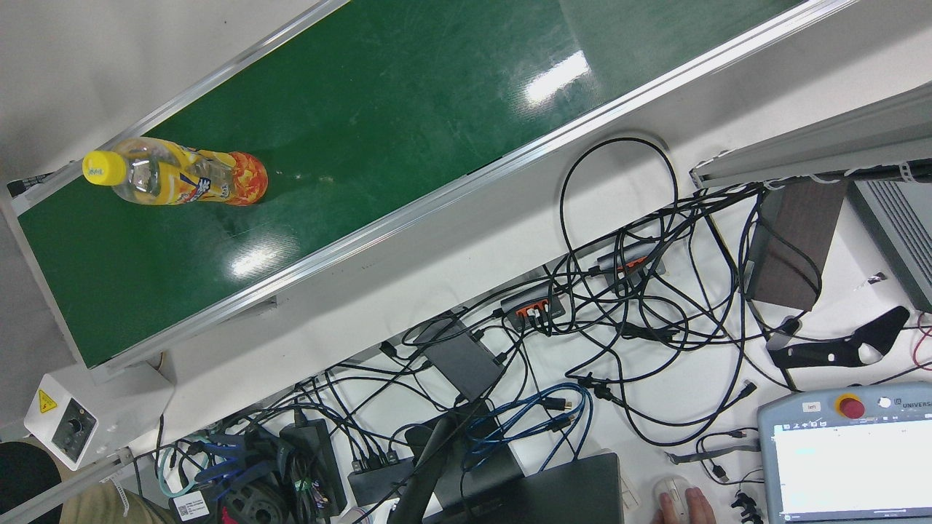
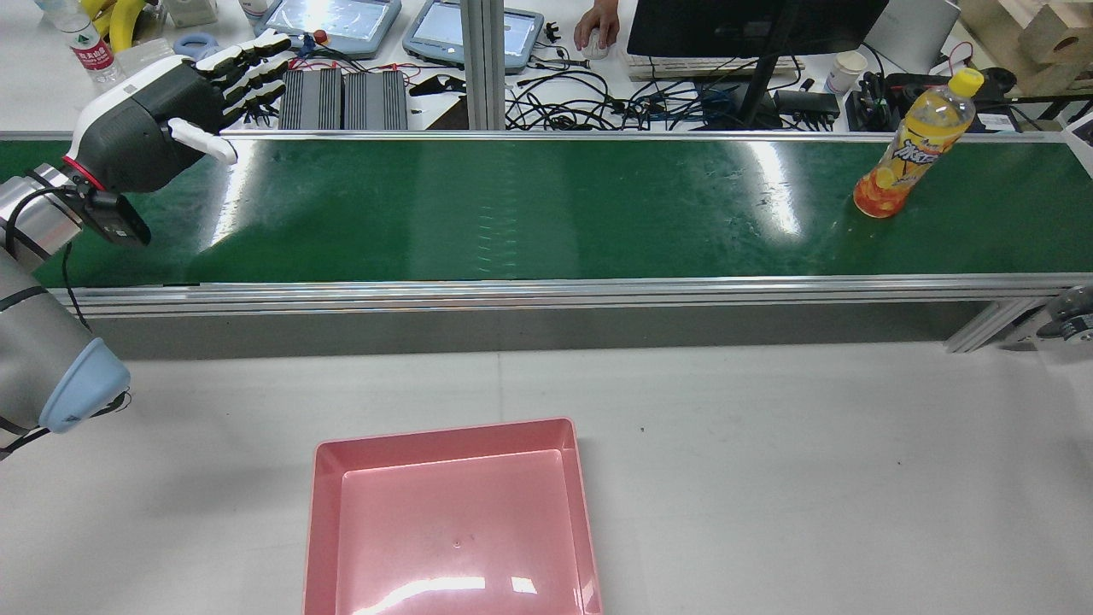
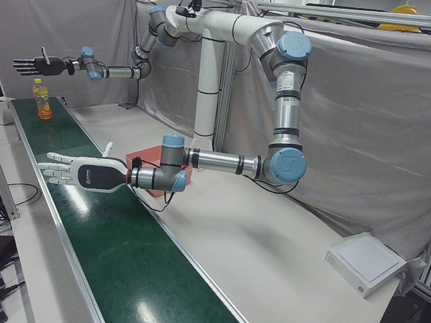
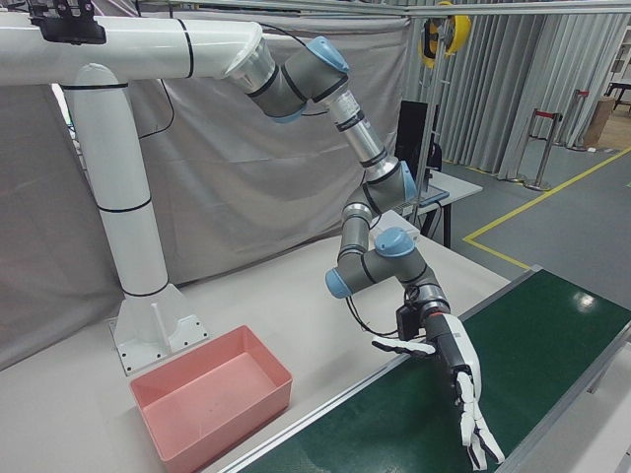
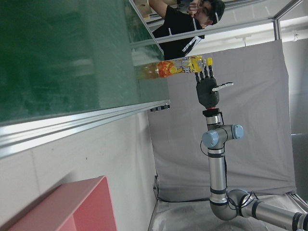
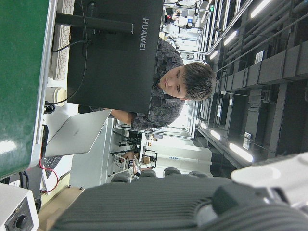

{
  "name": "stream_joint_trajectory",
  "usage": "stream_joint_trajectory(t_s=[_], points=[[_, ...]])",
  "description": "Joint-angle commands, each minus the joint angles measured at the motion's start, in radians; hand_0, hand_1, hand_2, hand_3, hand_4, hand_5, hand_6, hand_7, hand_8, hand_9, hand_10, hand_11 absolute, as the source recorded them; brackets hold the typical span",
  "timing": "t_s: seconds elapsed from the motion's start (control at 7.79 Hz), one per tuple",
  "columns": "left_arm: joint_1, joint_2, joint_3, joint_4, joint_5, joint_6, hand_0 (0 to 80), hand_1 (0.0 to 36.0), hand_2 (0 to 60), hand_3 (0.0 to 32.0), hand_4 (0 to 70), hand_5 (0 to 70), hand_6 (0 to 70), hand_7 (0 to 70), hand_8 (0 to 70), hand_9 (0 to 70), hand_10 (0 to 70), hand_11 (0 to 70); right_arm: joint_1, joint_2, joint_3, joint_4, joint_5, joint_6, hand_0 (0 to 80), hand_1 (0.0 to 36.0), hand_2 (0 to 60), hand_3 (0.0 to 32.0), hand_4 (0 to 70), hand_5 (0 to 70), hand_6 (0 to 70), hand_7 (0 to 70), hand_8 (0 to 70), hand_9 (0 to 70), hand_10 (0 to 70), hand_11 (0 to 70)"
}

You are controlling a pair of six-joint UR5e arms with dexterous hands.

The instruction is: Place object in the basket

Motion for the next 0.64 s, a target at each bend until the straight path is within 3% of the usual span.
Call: stream_joint_trajectory(t_s=[0.0,0.51], points=[[-0.001,0.0,0.0,0.0,0.0,0.0,52.8,5.6,0.0,1.6,14.1,10.8,0.0,0.0,6.0,6.6,5.4,8.9,0.0,0.0,0.001,0.0,0.0,0.0,0.0,0.0,0.0,0.0,0.0,0.0,0.0,0.0,0.0,0.0,0.0,0.0],[0.001,0.0,0.0,0.0,0.0,0.0,52.8,5.9,0.0,1.8,14.0,11.4,0.0,0.0,6.0,6.6,5.2,8.7,0.0,0.0,-0.001,0.0,0.0,0.0,0.0,0.0,0.0,0.0,0.0,0.0,0.0,0.0,0.0,0.0,0.0,0.0]])
